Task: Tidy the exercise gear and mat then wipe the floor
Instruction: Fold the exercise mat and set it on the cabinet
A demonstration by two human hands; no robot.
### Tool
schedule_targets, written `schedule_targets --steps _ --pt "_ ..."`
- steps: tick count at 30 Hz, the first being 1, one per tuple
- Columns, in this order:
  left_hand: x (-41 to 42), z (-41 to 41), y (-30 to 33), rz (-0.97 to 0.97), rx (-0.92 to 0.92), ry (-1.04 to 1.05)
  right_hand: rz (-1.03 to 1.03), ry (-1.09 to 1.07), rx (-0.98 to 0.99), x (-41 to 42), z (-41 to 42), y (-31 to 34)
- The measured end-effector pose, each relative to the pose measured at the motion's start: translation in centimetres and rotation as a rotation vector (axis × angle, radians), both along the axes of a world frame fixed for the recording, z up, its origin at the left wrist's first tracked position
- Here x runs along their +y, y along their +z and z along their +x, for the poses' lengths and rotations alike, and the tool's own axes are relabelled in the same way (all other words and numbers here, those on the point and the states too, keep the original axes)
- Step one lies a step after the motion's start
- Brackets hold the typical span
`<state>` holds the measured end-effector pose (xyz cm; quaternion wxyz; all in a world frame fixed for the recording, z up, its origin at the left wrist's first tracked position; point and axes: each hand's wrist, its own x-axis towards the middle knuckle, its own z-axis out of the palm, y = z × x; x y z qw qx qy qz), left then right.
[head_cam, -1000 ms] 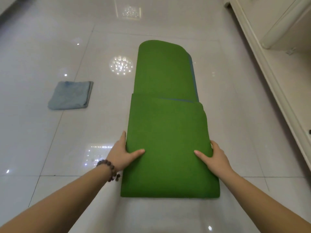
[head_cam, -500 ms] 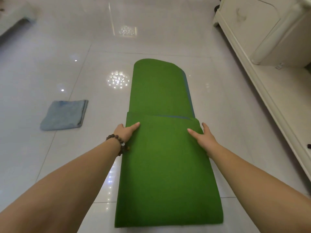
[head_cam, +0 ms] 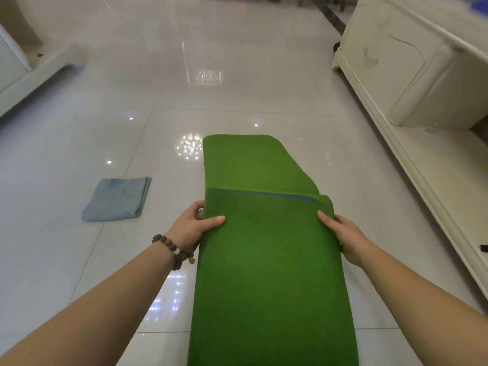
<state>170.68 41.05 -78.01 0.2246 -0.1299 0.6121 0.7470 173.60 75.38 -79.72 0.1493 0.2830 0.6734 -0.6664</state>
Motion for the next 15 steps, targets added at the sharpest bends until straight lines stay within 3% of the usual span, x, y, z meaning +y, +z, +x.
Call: schedule_targets --steps 4,11,15 --pt "-2.0 0.8 2.7 -0.008 0.126 -0.132 -0.039 0.124 0.079 0.7 0.3 4.0" --pt "-1.5 -1.7 11.7 -0.115 0.462 -0.12 -0.033 0.02 0.498 0.8 -1.9 13.1" --pt "-0.8 -2.3 13.8 -0.353 0.637 -0.045 0.094 0.091 0.602 0.8 -2.0 16.1"
